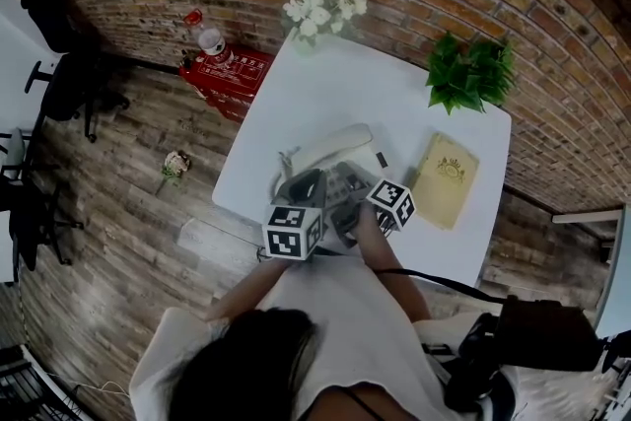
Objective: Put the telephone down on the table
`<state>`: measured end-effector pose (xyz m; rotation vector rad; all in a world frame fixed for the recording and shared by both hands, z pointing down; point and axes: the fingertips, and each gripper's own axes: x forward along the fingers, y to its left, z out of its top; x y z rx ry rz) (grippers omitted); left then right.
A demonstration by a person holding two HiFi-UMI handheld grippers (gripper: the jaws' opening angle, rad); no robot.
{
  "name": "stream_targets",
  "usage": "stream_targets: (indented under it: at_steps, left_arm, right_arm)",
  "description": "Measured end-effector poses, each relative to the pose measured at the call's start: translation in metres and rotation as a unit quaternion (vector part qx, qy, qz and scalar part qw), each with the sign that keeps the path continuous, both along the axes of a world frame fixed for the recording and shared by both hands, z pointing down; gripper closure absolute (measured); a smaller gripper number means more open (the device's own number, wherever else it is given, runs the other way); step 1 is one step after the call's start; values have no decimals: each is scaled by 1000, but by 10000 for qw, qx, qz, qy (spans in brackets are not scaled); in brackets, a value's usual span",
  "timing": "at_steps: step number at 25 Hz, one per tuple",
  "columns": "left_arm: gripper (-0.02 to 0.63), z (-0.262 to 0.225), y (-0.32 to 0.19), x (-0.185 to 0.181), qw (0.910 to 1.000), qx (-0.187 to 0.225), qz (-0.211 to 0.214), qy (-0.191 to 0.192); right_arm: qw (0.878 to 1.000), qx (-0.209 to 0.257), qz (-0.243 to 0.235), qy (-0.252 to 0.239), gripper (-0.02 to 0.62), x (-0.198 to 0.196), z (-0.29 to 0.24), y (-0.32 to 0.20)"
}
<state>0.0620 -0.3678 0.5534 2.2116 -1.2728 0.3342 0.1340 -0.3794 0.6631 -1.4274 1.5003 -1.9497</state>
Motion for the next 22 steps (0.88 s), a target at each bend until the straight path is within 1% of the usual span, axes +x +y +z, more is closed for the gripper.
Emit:
stream_targets:
  at_steps: [11, 15, 19, 22]
  left_arm:
    - [565, 5, 0, 2, 9999, -77, -3, 73]
    - [564, 5, 2, 3, 9999, -83, 16, 89]
    - [565, 6, 3, 2, 9999, -111, 17, 124]
    - [564, 7, 4, 2, 9997, -145, 9, 172]
  right_arm:
    - [9977, -582, 325, -148, 255, 9, 4, 14]
    - [9968, -684, 396, -148, 255, 11, 6, 19]
    - [9945, -817, 639, -176, 255, 15, 6, 25]
    - [9930, -897, 725, -241, 255, 16, 7, 28]
